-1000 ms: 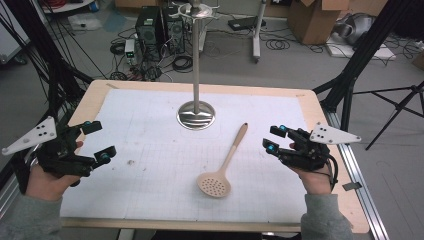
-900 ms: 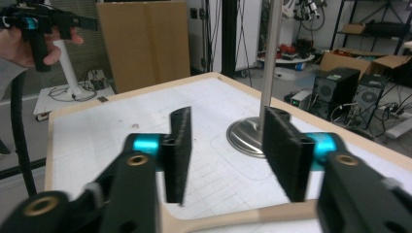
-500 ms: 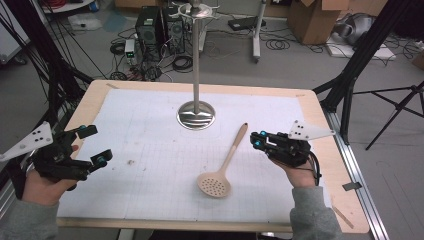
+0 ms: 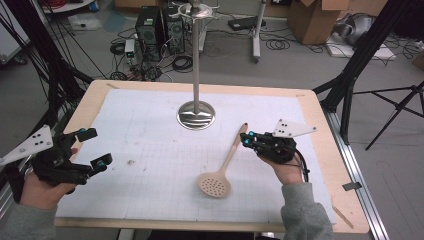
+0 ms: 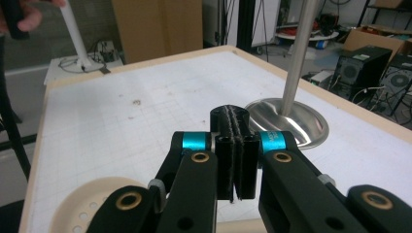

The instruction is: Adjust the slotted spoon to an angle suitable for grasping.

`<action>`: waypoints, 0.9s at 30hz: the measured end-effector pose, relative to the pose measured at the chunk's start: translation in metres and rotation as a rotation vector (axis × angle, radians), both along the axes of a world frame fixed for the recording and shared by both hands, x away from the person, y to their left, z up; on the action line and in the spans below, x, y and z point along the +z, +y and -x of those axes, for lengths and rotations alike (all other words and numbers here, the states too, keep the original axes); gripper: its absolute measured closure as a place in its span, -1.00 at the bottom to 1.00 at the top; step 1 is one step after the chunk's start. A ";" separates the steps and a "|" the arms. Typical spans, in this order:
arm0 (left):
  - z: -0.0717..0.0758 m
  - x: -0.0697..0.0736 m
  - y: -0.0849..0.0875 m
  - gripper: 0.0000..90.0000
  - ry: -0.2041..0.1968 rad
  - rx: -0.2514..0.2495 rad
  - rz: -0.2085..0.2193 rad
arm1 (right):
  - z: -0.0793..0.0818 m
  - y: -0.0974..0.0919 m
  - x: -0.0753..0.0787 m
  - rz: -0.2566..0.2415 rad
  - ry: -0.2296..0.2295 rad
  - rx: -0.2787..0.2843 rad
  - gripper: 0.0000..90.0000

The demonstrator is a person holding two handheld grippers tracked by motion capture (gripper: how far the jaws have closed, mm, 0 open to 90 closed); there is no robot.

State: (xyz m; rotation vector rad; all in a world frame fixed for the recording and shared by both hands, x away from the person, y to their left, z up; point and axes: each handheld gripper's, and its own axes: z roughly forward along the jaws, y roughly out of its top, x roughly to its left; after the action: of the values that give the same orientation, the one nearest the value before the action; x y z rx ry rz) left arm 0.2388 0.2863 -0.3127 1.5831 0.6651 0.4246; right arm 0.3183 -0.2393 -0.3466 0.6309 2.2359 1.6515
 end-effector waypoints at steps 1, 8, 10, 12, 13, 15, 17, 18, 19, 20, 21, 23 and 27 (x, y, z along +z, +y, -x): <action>0.000 0.000 0.000 -0.96 0.000 0.000 0.000 | 0.000 0.000 0.000 0.000 0.000 0.000 0.98; 0.001 -0.002 -0.001 -0.96 0.008 -0.003 -0.008 | -0.009 0.009 -0.011 0.021 0.052 -0.028 0.98; 0.001 -0.002 0.000 -0.96 0.010 -0.001 -0.008 | -0.011 0.009 -0.019 0.004 0.031 -0.036 0.98; 0.001 -0.003 0.000 -0.96 0.010 -0.001 -0.008 | -0.012 0.009 -0.022 -0.002 0.035 -0.038 0.98; 0.001 -0.003 0.001 -0.95 0.011 0.002 -0.006 | -0.014 0.009 -0.025 0.001 0.040 -0.043 0.98; 0.002 -0.003 0.001 -0.96 0.011 0.003 -0.009 | -0.018 0.009 -0.031 0.009 0.066 -0.045 0.98; 0.003 -0.003 0.002 -0.96 0.011 0.006 -0.006 | -0.021 0.010 -0.035 0.025 0.082 -0.046 0.98; 0.003 -0.003 0.002 -0.96 0.011 0.006 -0.006 | -0.022 0.011 -0.036 0.027 0.083 -0.041 0.99; 0.003 -0.003 0.002 -0.96 0.011 0.006 -0.006 | -0.022 0.013 -0.037 0.030 0.080 -0.037 0.99; 0.003 -0.003 0.002 -0.95 0.012 0.005 -0.006 | -0.022 0.015 -0.038 0.040 0.080 -0.032 0.99; 0.003 -0.003 0.002 -0.96 0.014 0.006 -0.007 | -0.023 0.020 -0.040 0.059 0.081 -0.024 0.99; 0.003 -0.004 0.002 -0.96 0.017 0.006 -0.009 | -0.024 0.022 -0.042 0.068 0.080 -0.019 0.99; 0.003 -0.005 0.003 -0.96 0.019 0.010 -0.011 | -0.028 0.028 -0.048 0.090 0.090 -0.018 0.99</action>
State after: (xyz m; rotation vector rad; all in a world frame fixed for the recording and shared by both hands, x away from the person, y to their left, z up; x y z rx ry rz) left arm 0.2354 0.2893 -0.3177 1.5968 0.6858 0.4219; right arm 0.3462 -0.2117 -0.3943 0.7138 2.3447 1.5330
